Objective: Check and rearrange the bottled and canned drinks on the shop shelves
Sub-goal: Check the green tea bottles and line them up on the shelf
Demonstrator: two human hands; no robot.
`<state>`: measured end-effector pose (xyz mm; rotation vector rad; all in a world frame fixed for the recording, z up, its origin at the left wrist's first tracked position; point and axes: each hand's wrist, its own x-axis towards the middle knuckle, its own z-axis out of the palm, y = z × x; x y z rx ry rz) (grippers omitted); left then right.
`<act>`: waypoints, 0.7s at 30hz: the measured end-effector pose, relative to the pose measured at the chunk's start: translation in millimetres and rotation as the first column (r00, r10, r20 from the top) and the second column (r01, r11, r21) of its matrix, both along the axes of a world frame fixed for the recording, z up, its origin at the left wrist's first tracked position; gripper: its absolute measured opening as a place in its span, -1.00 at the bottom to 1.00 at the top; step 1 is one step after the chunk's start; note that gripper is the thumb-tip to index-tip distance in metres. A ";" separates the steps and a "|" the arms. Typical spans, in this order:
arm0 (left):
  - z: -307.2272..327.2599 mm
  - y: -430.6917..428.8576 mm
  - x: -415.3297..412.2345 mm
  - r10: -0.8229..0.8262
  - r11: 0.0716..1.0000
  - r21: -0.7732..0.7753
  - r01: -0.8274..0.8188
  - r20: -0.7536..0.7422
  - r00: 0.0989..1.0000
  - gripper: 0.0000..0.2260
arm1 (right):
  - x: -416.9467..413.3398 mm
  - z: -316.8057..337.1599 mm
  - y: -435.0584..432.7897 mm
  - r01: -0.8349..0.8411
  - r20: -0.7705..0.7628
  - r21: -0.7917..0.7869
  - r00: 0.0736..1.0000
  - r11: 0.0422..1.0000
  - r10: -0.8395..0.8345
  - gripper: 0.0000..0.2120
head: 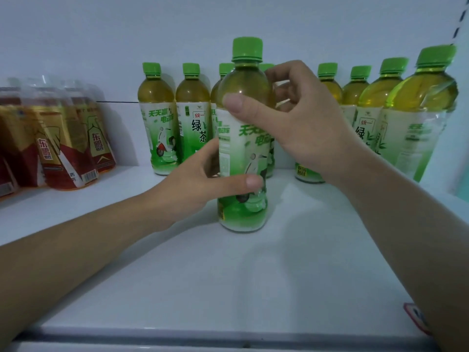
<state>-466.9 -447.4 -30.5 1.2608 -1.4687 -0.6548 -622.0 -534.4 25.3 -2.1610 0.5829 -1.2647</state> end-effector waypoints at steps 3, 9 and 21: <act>0.4 -2.1 -0.3 0.090 0.996 -0.021 -0.090 0.039 0.995 -0.31 | -2.0 0.3 1.0 -0.015 -0.036 0.023 0.999 1.000 0.016 -0.33; 3.0 1.1 11.8 -0.027 0.999 -0.022 0.026 -0.052 0.998 -0.52 | -2.4 -2.2 -2.4 -0.159 -0.185 0.164 0.964 0.974 0.189 -0.17; 3.8 -2.4 22.5 0.199 0.913 -0.378 -0.155 0.080 0.977 -0.44 | 0.0 -13.8 -3.3 -0.292 -0.117 -0.201 0.955 0.935 0.273 -0.36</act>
